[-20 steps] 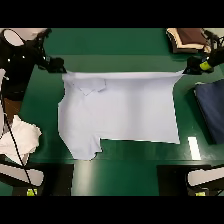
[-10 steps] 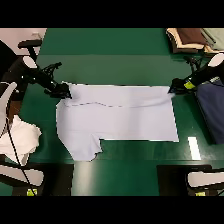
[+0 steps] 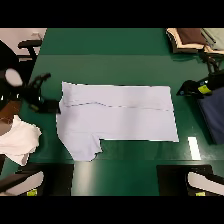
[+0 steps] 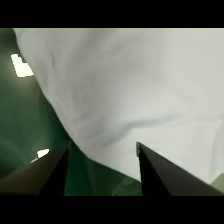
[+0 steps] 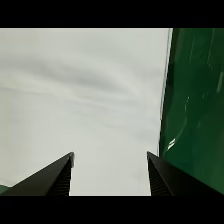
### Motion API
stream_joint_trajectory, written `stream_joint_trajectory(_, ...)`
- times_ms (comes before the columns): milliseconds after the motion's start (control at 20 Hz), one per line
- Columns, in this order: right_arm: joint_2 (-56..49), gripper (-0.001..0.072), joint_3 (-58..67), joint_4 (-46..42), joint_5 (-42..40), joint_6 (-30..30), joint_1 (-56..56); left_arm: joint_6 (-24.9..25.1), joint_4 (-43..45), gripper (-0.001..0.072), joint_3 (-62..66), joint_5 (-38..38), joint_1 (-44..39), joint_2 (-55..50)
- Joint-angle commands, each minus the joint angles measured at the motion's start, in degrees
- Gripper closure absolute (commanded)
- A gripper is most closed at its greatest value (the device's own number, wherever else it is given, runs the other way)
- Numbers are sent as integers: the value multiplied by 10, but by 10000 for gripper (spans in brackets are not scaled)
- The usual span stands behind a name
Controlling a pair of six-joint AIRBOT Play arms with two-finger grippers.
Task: Fold the shirts.
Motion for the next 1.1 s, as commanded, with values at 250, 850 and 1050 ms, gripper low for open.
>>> stream_joint_trajectory(250, 88, 188, -80, 1, -41, 0, 6, -61, -70, 207, -285, 36, 0, 157)
stream_joint_trajectory(850, 85, 202, -80, 0, -34, 0, 17, -46, -171, 684, -318, 133, 0, 157)
stream_joint_trajectory(1050, 86, 202, -99, -4, 13, -6, -8, -20, -180, 680, -290, 94, 0, 159)
